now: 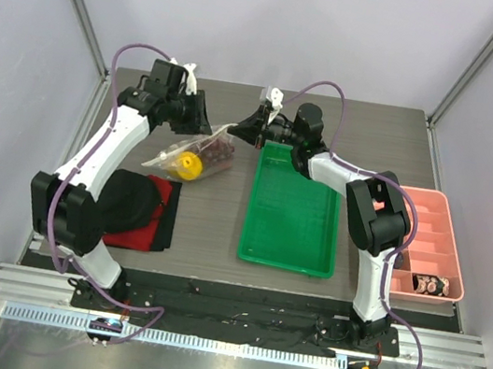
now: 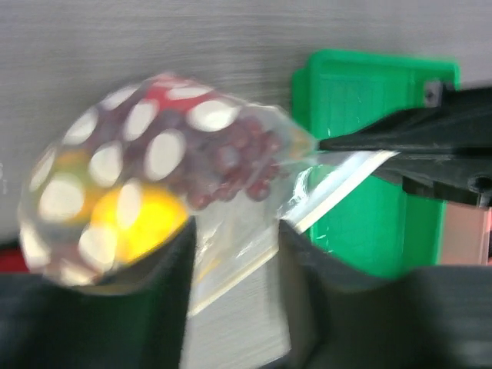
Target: Open the zip-top bag and remove the fake food
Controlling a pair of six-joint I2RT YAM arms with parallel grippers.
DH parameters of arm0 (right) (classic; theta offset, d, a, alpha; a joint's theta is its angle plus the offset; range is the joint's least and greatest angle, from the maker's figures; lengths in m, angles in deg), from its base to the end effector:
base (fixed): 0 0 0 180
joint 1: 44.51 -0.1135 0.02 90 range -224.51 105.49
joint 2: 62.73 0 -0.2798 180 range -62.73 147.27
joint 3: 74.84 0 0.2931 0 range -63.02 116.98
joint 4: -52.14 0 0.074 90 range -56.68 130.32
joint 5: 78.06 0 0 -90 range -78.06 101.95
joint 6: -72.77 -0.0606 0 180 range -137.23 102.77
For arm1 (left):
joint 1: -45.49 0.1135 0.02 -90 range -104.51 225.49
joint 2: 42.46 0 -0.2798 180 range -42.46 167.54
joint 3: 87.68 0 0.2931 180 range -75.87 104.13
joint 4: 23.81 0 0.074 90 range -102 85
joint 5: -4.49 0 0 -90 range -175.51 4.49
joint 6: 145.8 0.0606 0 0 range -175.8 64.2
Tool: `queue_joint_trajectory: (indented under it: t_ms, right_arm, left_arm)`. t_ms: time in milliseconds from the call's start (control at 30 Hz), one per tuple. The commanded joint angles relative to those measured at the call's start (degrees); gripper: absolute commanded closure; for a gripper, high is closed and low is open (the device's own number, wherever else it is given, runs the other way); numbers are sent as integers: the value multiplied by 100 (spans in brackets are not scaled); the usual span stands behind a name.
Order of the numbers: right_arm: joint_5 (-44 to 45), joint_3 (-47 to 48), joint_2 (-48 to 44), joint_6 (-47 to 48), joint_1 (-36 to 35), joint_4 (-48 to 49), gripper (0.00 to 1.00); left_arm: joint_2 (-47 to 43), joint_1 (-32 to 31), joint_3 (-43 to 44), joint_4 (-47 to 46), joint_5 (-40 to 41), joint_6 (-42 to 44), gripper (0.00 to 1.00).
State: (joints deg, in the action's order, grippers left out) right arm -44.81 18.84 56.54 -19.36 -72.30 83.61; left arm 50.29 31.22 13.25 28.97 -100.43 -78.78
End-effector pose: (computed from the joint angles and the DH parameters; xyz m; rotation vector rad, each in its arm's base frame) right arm 0.4433 0.2909 0.2420 -1.1247 1.1754 1.1277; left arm 0.4012 -0.1181 0.3416 -0.0511 2.4021 -0.6182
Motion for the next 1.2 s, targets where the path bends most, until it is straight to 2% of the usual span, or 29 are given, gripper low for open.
queue_joint_trajectory:
  t_ms: [0, 33, 67, 200, 267, 333, 467, 500, 667, 900, 1000, 1100, 1133, 1167]
  right_arm:
    - [296, 137, -228, 178, -25, -66, 99]
    - [296, 145, -202, 187, -33, -57, 99]
    - [348, 119, -202, 169, -33, 12, 99]
    - [489, -4, -245, 125, -7, 180, 99]
    - [551, -56, -298, 178, -7, 101, 99]
    - [604, -109, -351, 388, -7, -65, 99]
    - [692, -188, -483, 626, 2, -259, 99]
    - [692, -197, -509, 626, 2, -268, 99]
    - [701, -241, -588, 661, -7, -268, 99]
    - [709, -294, -676, 784, -7, -365, 99]
    - [718, -312, -685, 784, -7, -347, 99]
    - [718, -347, -720, 784, -16, -321, 99]
    - [701, -373, -738, 776, -7, -321, 99]
    - [709, -382, -755, 767, -7, -312, 99]
  left_arm:
    - [-669, 300, 9, 718, 1226, -1197, 47]
    - [-784, 406, -157, 867, 1672, -1522, 43]
    - [-1028, 511, -271, 1191, 1781, -2030, 40]
    - [-1619, 1397, -869, 1895, 1834, -3149, 36]
    - [-1803, 1565, -914, 2413, 2227, -3701, 27]
    - [-1822, 1663, -914, 2538, 2248, -4010, 15]
    - [-1585, 2076, -826, 3205, 1599, -5065, 13]
    - [-1489, 2155, -818, 3328, 1214, -5398, 13]
    - [-1093, 2217, -721, 3391, 377, -6182, 13]
    - [-583, 2200, -580, 3031, -310, -6745, 18]
    - [-398, 2200, -519, 2926, -380, -6798, 24]
    - [-346, 2200, -589, 2707, -301, -6816, 42]
    - [-328, 2200, -632, 2593, -258, -6764, 57]
    - [-310, 2200, -659, 2530, -257, -6728, 66]
